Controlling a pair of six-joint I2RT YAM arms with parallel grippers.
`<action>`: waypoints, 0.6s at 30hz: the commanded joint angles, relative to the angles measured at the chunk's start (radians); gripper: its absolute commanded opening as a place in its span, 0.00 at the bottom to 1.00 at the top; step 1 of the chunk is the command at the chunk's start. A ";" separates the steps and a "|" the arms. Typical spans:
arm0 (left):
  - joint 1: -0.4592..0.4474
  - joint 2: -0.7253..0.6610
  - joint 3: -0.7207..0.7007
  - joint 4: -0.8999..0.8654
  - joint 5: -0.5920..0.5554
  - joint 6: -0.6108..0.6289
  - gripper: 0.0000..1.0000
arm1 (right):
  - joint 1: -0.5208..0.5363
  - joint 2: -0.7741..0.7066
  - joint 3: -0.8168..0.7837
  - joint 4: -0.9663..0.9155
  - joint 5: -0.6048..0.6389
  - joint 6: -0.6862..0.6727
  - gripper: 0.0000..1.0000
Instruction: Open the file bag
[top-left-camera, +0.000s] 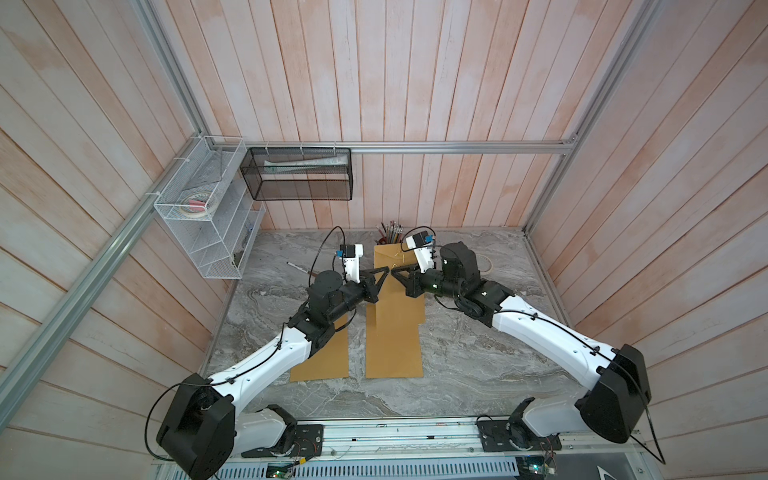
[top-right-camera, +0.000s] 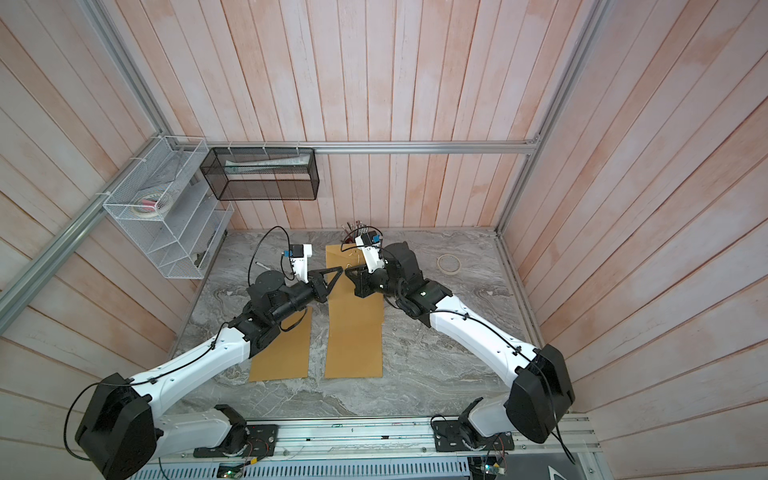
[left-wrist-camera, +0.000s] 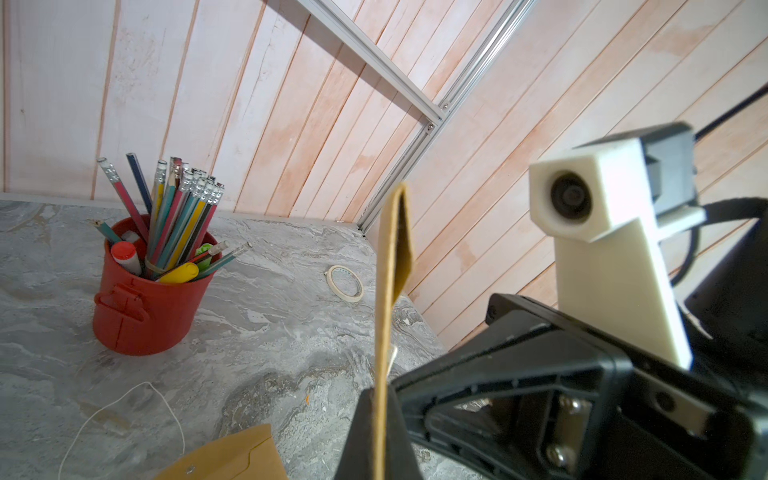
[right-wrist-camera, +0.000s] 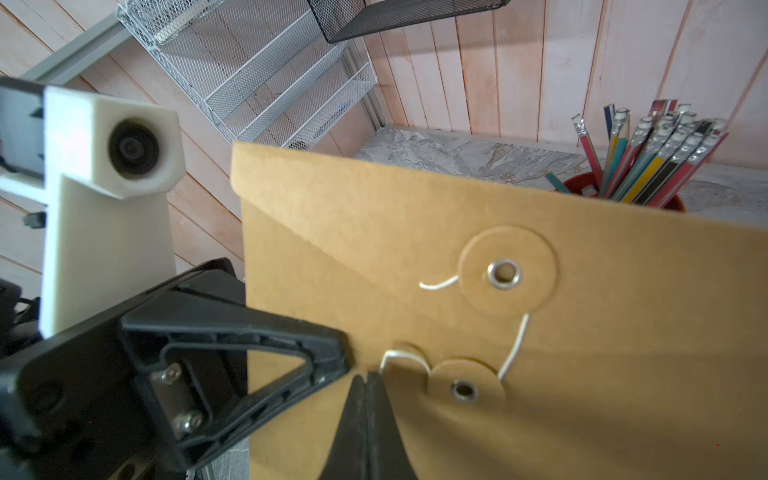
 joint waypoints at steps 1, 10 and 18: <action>0.011 0.003 0.029 0.027 -0.018 -0.011 0.00 | 0.007 -0.020 -0.025 0.034 -0.026 0.025 0.00; 0.030 -0.019 0.026 0.036 -0.030 -0.019 0.00 | 0.006 -0.042 -0.071 0.020 0.006 0.038 0.00; 0.034 -0.034 0.023 0.042 -0.030 -0.020 0.00 | -0.011 -0.075 -0.101 0.005 0.049 0.050 0.00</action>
